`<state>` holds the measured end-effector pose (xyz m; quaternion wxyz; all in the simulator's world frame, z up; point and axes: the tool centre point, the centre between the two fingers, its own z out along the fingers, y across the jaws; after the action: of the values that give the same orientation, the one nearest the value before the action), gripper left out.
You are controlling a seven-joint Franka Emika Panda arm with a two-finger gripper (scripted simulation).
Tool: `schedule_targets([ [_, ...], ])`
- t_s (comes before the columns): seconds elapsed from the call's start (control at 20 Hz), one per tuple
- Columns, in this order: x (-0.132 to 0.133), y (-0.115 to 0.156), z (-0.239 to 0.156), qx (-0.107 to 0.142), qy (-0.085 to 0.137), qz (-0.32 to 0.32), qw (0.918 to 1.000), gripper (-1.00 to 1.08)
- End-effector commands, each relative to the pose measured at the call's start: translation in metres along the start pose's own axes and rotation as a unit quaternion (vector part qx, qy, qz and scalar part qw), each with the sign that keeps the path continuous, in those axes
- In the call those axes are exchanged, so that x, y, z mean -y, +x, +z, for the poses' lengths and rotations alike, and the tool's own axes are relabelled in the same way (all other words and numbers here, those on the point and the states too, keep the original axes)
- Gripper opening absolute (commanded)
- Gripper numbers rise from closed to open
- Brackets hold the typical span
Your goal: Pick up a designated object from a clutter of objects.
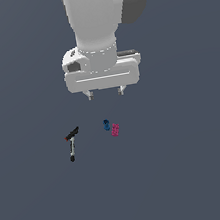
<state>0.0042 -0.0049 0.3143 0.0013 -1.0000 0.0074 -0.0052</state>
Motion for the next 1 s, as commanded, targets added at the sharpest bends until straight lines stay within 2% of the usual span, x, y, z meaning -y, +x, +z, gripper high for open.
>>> schedule_targets([
  [0.0,0.0,0.0,0.0,0.0,0.0,0.0,1.0,1.0],
  [0.5,-0.003,0.0,-0.012,-0.002,-0.004,0.007,1.0,1.0],
  [0.95,-0.015,0.004,0.005,-0.001,0.001,0.044,0.999,1.0],
])
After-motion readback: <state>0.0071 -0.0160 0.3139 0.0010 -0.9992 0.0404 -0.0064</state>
